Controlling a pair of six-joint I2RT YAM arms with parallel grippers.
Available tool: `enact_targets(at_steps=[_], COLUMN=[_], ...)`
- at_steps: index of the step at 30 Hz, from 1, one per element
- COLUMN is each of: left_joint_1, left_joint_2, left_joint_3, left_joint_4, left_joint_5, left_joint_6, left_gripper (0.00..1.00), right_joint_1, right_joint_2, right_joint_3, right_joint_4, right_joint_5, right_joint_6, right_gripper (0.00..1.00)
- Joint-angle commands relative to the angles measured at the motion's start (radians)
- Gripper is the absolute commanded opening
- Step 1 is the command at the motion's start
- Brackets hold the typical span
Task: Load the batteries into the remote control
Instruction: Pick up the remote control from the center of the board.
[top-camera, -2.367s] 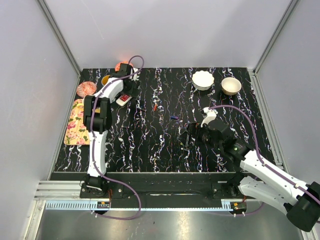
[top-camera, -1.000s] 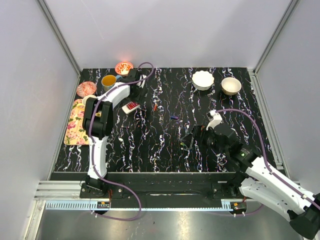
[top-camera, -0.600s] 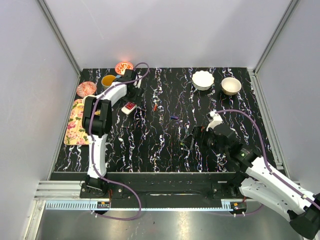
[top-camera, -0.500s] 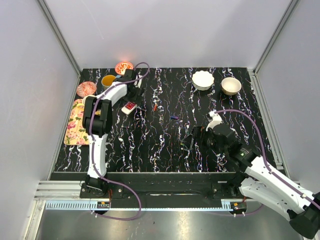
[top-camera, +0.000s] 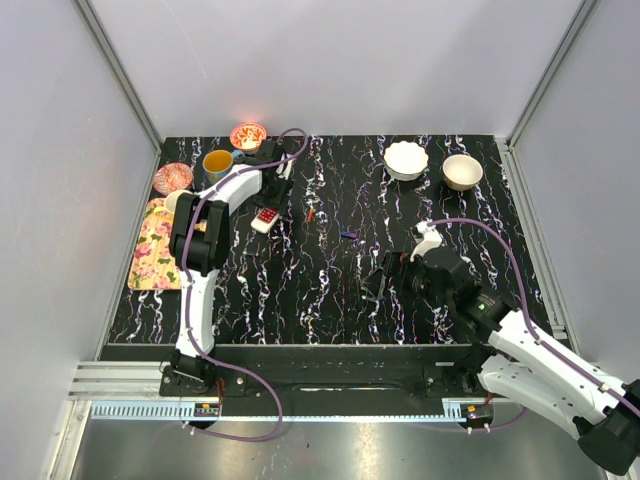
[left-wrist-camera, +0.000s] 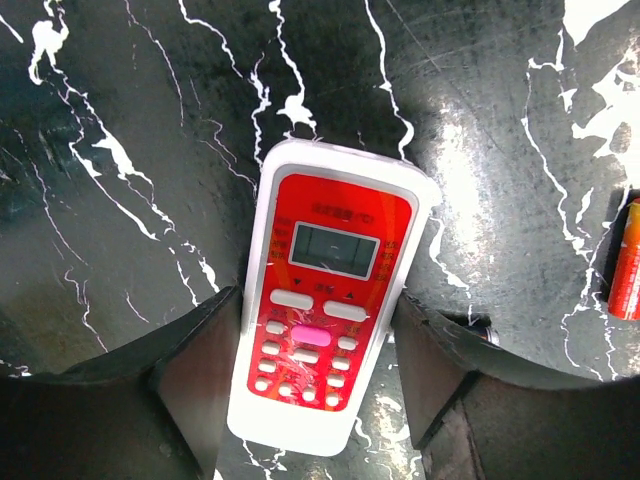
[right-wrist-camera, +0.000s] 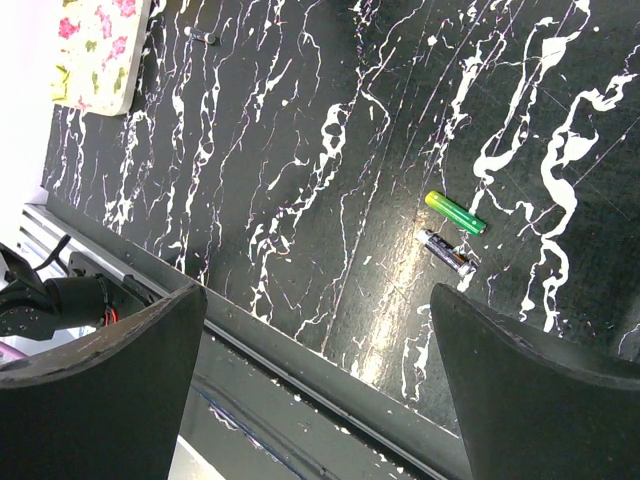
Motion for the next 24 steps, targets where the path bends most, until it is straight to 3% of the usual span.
enact_targets(at_steps=[1,3,6,13,16,18,20,22,24], left_joint_1=[-0.006,-0.008,-0.006,-0.014,-0.04,-0.06,-0.075,-0.086,-0.106], left_joint_2=[-0.003,-0.02,-0.078,-0.291,-0.44,-0.576,-0.675,-0.804,-0.891], left_joint_3=[0.007,-0.004,-0.035,-0.124,-0.222,-0.341,-0.506,-0.622,-0.76], left_joint_4=[-0.056,-0.052,-0.004,0.126,0.201,0.313,0.429,0.647,0.844], left_joint_5=[-0.053,-0.07,-0.119,-0.238,-0.217,-0.158,0.023,0.229,0.33], left_joint_6=[-0.046,-0.052,-0.093,-0.199,-0.282,-0.366,-0.44,-0.591,-0.729], left_gripper=[0.4,0.21,0.0,0.0,0.0,0.0,0.0,0.0,0.0], right_joint_1=[0.0,0.0,0.0,0.0,0.0,0.002,0.0,0.0,0.0], right_joint_2=[-0.026,-0.03,-0.03,0.011,0.029,0.03,0.023,0.026,0.037], right_joint_3=[-0.001,-0.01,-0.01,0.031,0.065,0.086,0.103,0.12,0.152], right_joint_4=[0.039,0.037,0.028,-0.009,-0.024,-0.004,0.022,0.063,0.101], right_joint_5=[0.01,0.014,0.028,0.092,0.151,0.157,0.132,0.071,0.004], right_joint_6=[0.019,0.023,0.016,-0.041,-0.061,-0.075,-0.093,-0.09,-0.07], right_gripper=[1.0,1.0,1.0,1.0,1.0,1.0,1.0,1.0,1.0])
